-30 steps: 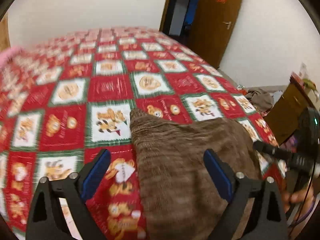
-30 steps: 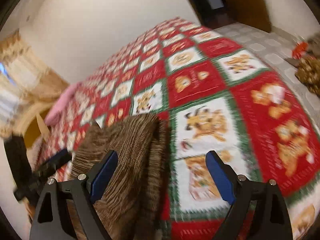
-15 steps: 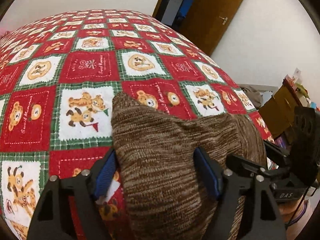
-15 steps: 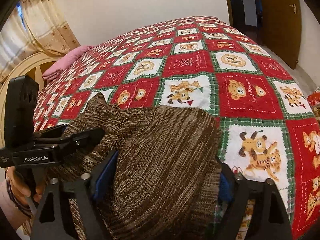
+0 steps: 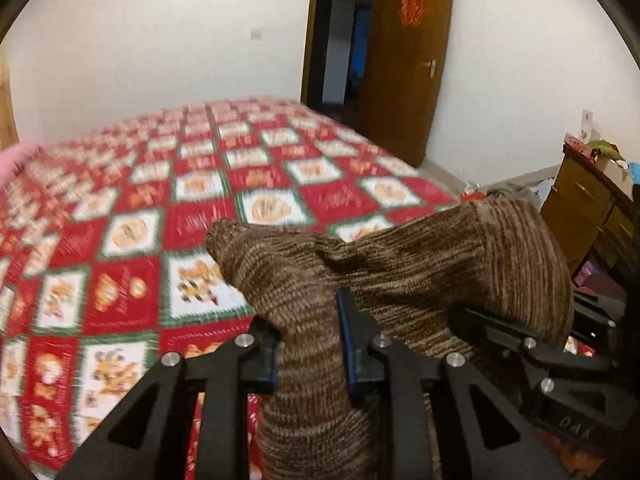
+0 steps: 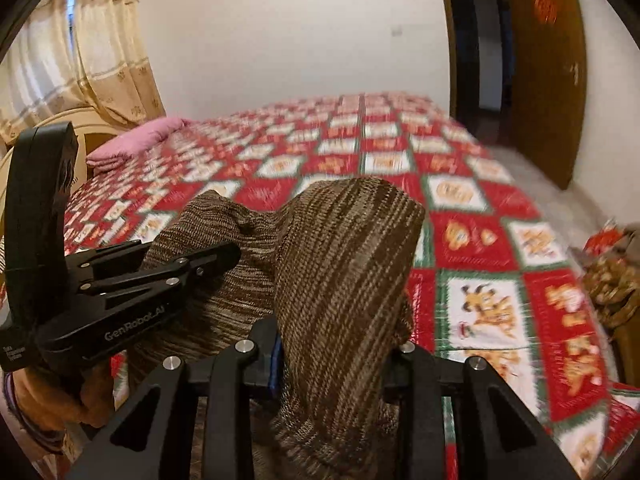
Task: Fold small clothes
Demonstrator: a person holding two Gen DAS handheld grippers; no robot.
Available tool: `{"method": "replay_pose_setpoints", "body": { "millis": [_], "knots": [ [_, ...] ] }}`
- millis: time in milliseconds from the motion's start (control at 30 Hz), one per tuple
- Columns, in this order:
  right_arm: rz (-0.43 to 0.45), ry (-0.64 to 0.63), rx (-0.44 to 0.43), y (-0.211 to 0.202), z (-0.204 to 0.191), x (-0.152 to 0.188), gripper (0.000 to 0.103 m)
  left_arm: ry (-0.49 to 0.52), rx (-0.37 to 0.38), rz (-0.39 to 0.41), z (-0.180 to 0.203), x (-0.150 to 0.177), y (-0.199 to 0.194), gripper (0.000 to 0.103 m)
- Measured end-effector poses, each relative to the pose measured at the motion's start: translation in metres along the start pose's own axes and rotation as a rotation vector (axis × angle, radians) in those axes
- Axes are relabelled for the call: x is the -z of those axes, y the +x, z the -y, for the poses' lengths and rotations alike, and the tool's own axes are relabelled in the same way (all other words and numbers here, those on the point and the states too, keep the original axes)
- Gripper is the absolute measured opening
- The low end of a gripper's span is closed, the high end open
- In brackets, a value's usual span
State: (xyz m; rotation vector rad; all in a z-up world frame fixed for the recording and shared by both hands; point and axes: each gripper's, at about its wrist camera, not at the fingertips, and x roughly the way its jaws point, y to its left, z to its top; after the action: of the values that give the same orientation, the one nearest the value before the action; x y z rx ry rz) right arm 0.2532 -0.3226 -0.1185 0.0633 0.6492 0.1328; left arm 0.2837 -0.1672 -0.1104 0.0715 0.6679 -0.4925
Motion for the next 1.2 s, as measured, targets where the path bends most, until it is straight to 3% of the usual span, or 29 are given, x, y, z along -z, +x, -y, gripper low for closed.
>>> {"method": "replay_pose_setpoints", "body": {
  "millis": [300, 433, 700, 933, 1200],
  "knots": [
    [0.169, -0.034, 0.041, -0.089, -0.047, 0.008, 0.033, 0.004, -0.028, 0.137, 0.009, 0.002, -0.083, 0.021],
    [0.225, -0.056, 0.063, -0.127, -0.068, 0.016, 0.033, -0.015, -0.003, 0.170, 0.009, 0.004, -0.112, 0.020],
    [0.278, -0.036, 0.027, -0.199, -0.089, 0.024, 0.033, -0.032, 0.059, 0.217, 0.009, 0.015, -0.178, 0.020],
    [0.249, -0.001, -0.018, -0.256, -0.093, 0.050, 0.032, -0.043, 0.143, 0.171, 0.023, 0.036, -0.213, 0.020],
    [0.146, 0.067, -0.003, -0.252, -0.059, 0.081, 0.032, -0.040, 0.197, 0.043, 0.052, 0.053, -0.183, 0.020]
  ]
}}
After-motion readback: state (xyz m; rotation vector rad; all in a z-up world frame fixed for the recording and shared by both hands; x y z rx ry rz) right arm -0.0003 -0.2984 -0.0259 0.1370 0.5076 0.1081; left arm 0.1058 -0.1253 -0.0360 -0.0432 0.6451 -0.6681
